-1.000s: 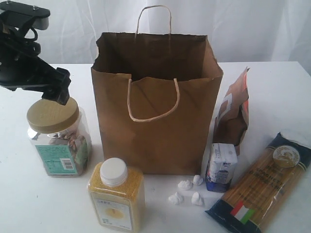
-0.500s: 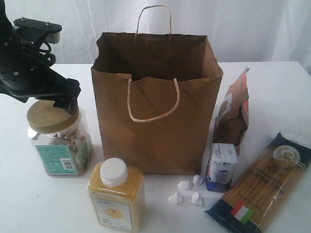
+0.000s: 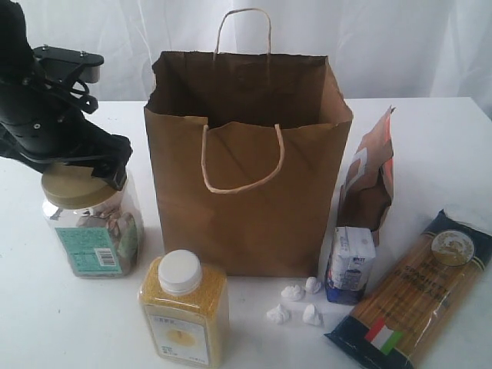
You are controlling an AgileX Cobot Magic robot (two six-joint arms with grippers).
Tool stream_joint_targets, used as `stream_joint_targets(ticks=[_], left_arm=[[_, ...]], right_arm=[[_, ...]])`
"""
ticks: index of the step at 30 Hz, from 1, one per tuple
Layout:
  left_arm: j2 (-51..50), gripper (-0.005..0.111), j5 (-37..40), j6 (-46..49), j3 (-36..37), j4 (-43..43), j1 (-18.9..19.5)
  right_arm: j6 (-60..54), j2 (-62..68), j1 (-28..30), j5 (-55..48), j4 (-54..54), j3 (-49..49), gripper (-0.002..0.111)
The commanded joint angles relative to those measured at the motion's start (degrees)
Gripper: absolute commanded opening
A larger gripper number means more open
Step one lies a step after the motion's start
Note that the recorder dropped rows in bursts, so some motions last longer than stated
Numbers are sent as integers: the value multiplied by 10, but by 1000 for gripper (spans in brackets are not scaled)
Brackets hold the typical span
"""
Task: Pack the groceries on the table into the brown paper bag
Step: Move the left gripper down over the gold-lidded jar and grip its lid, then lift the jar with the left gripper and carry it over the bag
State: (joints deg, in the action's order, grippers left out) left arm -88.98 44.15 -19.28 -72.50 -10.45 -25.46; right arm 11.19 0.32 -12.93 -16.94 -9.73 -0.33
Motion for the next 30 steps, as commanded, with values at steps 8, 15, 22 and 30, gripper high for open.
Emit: stream_joint_targets(ticks=[8, 15, 22, 30], left_arm=[[-17, 102, -8, -4, -1, 1, 2], [-17, 63, 13, -2, -1, -3, 2], [7, 0, 34, 4, -1, -29, 2], [94, 0, 52, 0, -12, -67, 2]], right_arm=[[2, -3, 3, 3, -3, 3, 0], [2, -3, 3, 3, -3, 3, 0], [2, -3, 3, 3, -3, 3, 0], [2, -3, 3, 3, -3, 3, 0]])
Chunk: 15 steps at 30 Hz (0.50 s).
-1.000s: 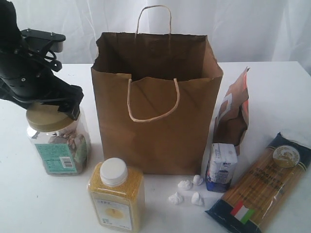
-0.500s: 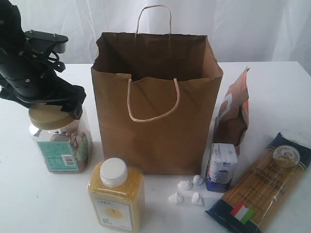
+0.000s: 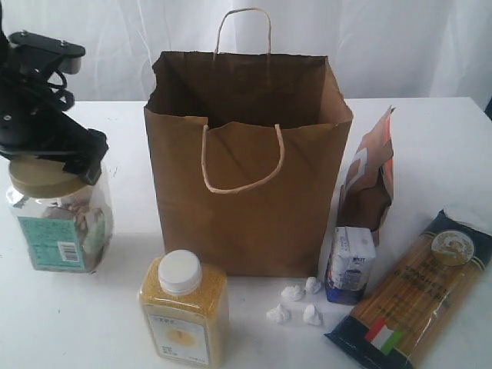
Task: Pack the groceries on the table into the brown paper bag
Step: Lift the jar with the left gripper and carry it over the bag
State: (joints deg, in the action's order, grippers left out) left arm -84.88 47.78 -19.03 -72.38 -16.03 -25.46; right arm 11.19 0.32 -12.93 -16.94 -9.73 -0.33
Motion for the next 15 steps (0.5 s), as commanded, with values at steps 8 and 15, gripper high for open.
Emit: stream_joint_targets(ticks=[8, 15], left_arm=[[137, 0, 42, 16, -121, -6, 2], [162, 0, 43, 104, -243, 36, 2]], right_arm=[[2, -3, 3, 3, -3, 3, 0], [2, -3, 3, 3, -3, 3, 0]])
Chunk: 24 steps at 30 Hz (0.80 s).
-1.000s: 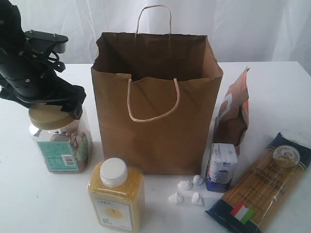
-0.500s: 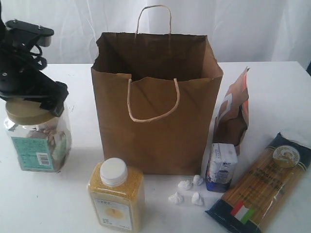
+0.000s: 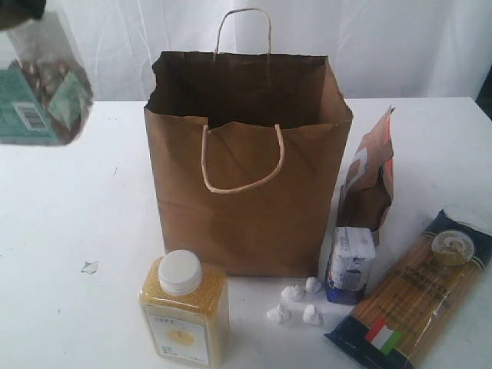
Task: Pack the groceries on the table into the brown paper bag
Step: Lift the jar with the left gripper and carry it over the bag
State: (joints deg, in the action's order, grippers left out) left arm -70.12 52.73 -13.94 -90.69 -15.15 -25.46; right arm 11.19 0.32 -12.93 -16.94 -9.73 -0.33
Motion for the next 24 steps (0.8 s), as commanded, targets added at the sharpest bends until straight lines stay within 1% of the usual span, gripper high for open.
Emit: stream_joint_targets(ticks=[1, 5, 9, 12, 20, 24], left_arm=[[14, 0, -8, 62, -71, 36, 2], [13, 0, -43, 134, -93, 96, 2], [10, 0, -94, 208, -93, 167, 2], [-2, 0, -126, 247, -93, 212, 2], [-43, 0, -182, 401, -93, 382, 2], [-61, 0, -192, 493, -93, 480, 2]], right_arm=[[2, -3, 3, 3, -3, 3, 0], [2, -3, 3, 3, -3, 3, 0], [2, -3, 3, 3, -3, 3, 0], [2, -3, 3, 3, -3, 3, 0], [2, -3, 3, 3, -3, 3, 0], [2, -3, 3, 3, -3, 3, 0]])
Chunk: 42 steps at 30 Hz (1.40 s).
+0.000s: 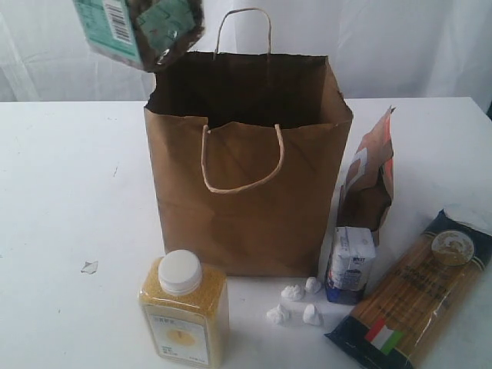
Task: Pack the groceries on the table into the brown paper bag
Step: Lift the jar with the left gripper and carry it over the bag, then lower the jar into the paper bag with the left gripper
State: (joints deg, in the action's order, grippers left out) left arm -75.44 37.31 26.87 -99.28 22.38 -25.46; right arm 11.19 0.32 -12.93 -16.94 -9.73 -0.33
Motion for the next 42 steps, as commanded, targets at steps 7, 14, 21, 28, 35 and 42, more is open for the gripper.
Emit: stream_joint_targets(ticks=[7, 14, 21, 28, 35, 42], left_arm=[[-37, 0, -30, 203, -7, 209, 2], [-64, 0, 5, 261, -7, 268, 1], [-86, 0, 43, 273, -7, 271, 1], [-106, 0, 49, 284, -7, 273, 1], [-133, 0, 77, 297, -7, 273, 1], [-167, 0, 78, 325, -7, 273, 1]], right_arm=[[23, -3, 3, 3, -3, 3, 0], [23, -3, 3, 3, -3, 3, 0], [23, -3, 3, 3, -3, 3, 0], [23, -3, 3, 3, -3, 3, 0], [23, -3, 3, 3, -3, 3, 0], [23, -3, 3, 3, -3, 3, 0]])
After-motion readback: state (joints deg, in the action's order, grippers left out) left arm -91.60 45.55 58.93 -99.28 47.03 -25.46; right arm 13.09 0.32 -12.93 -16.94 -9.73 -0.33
